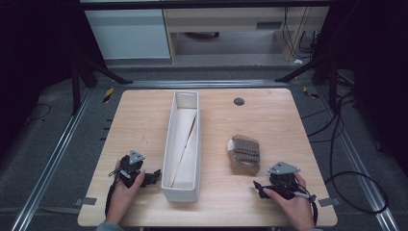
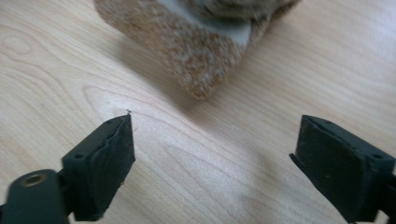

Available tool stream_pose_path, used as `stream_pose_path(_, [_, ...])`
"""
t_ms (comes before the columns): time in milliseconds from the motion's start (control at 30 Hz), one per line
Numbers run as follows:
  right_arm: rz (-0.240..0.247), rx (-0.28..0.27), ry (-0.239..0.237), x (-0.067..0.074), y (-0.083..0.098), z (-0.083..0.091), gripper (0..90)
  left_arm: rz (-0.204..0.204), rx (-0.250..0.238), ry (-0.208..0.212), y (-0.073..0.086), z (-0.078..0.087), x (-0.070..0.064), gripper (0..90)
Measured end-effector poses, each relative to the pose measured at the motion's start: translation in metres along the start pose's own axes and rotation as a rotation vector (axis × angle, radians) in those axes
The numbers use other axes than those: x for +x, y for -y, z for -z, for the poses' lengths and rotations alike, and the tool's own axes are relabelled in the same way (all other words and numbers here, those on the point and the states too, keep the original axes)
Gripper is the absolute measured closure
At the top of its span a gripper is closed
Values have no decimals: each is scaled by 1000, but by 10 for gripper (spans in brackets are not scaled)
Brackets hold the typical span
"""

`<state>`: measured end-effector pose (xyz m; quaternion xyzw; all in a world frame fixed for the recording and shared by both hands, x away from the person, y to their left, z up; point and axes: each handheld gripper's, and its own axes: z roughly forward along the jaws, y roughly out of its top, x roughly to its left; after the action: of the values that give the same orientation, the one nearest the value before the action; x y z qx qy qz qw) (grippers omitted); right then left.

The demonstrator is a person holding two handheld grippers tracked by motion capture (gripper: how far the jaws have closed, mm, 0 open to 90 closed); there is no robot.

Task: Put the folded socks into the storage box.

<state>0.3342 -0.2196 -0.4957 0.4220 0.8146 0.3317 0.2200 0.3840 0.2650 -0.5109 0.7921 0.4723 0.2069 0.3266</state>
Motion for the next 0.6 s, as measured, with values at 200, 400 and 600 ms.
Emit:
stream_pose_path(200, [86, -22, -20, 10, -15, 8, 108, -3, 2, 0, 0, 0, 0, 0])
stream_pose_path(400, [160, 45, 13, 8, -35, 18, 105, 4, 5, -9, -1, 0, -1, 0])
stream_pose_path(600, [198, 102, 6, -1, -64, 34, 106, 8, 1, -8, -2, -2, -1, 0])
